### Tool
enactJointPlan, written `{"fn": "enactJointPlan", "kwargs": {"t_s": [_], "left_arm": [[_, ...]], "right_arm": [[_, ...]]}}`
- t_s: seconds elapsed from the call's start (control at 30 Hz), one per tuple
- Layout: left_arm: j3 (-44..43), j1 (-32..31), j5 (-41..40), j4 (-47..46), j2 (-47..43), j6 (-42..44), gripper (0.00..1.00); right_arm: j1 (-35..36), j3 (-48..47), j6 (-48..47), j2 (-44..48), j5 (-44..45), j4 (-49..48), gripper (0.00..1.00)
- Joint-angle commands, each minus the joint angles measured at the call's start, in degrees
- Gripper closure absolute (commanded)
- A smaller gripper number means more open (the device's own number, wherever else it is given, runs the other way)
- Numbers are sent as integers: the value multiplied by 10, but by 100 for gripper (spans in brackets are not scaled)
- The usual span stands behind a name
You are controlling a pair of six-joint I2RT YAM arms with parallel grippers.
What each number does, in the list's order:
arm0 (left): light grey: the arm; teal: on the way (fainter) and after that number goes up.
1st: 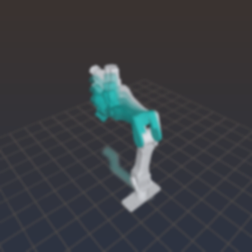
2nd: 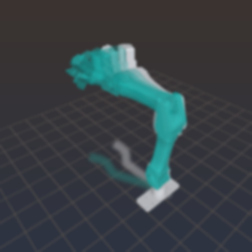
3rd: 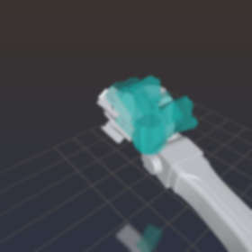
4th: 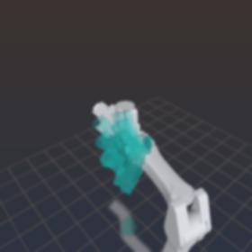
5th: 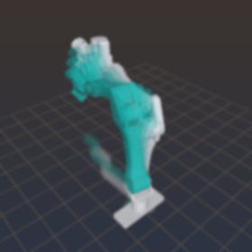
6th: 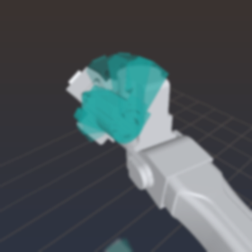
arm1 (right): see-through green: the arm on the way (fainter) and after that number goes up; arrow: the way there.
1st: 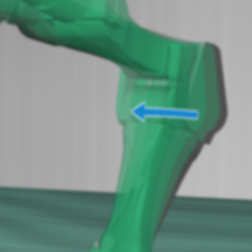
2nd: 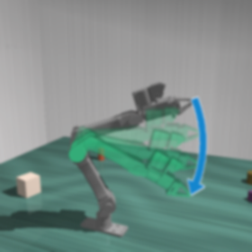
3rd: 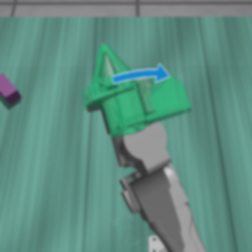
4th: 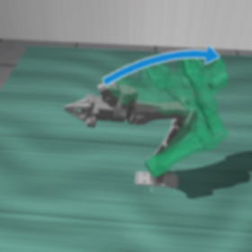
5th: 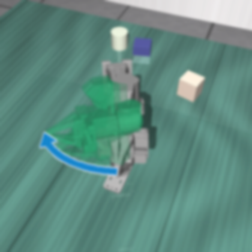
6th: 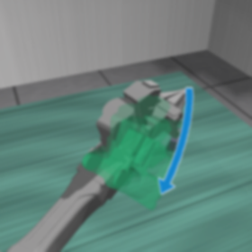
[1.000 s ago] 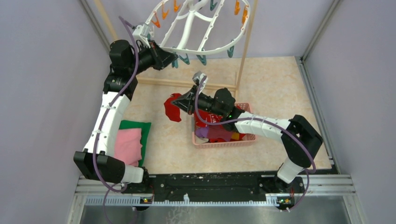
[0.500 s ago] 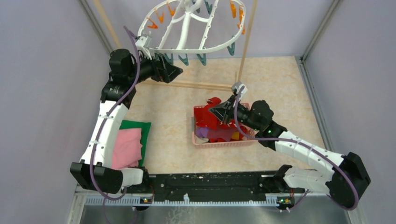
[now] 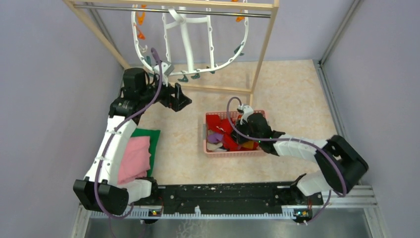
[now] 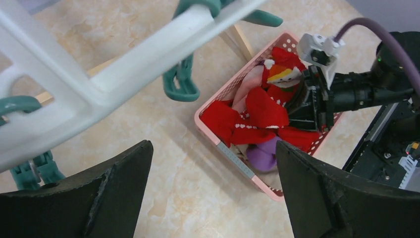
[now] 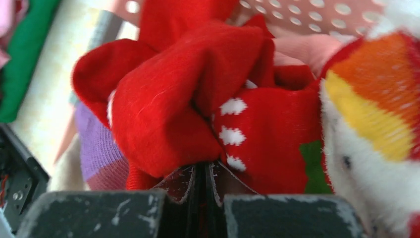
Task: Remove the socks clipped to the hanger
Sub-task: Place the sock in the bin.
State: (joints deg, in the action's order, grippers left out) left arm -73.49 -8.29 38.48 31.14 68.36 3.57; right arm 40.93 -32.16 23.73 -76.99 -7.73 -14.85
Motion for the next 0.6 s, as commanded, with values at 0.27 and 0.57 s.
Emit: {"fn": "enactJointPlan", "kwargs": {"t_s": [0.27, 0.57], "left_arm": [[-73, 2, -14, 35, 40, 44, 1], [-85, 2, 25, -31, -3, 12, 1]], "right_arm": [[-39, -87, 11, -14, 35, 84, 90], [-39, -91, 9, 51, -6, 38, 76]]}}
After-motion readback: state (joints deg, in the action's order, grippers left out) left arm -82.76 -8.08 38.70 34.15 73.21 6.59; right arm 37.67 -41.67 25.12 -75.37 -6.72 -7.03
